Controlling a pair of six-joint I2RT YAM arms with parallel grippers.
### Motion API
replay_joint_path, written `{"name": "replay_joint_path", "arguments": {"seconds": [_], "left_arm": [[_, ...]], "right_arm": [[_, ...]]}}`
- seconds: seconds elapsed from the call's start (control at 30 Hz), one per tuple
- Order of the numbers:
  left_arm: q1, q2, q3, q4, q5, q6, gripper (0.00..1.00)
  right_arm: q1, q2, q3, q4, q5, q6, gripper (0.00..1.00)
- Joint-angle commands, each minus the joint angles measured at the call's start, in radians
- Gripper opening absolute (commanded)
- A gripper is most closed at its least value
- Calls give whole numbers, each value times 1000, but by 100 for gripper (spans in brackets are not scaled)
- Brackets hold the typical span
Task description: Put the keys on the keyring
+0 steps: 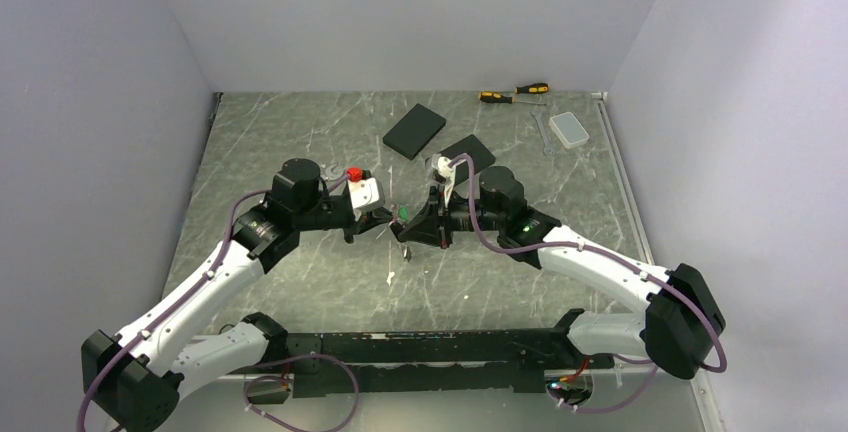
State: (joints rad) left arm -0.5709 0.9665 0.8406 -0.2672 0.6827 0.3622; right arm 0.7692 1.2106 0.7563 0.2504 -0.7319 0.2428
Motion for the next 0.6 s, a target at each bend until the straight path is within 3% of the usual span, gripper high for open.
{"name": "replay_joint_path", "arguments": {"seconds": [0.0,0.4,0.57], "left_arm": [[-2,-5,49,46,11,9,0],[-3,-16,49,40,15,17,0],[-3,-20,48,41,22,18,0]], "right_arm": [[4,-35,33,-1,2,-20,0],[-59,-113,74,-177,39,-47,0],[-103,-86,119,-238,-23,-40,0]]}}
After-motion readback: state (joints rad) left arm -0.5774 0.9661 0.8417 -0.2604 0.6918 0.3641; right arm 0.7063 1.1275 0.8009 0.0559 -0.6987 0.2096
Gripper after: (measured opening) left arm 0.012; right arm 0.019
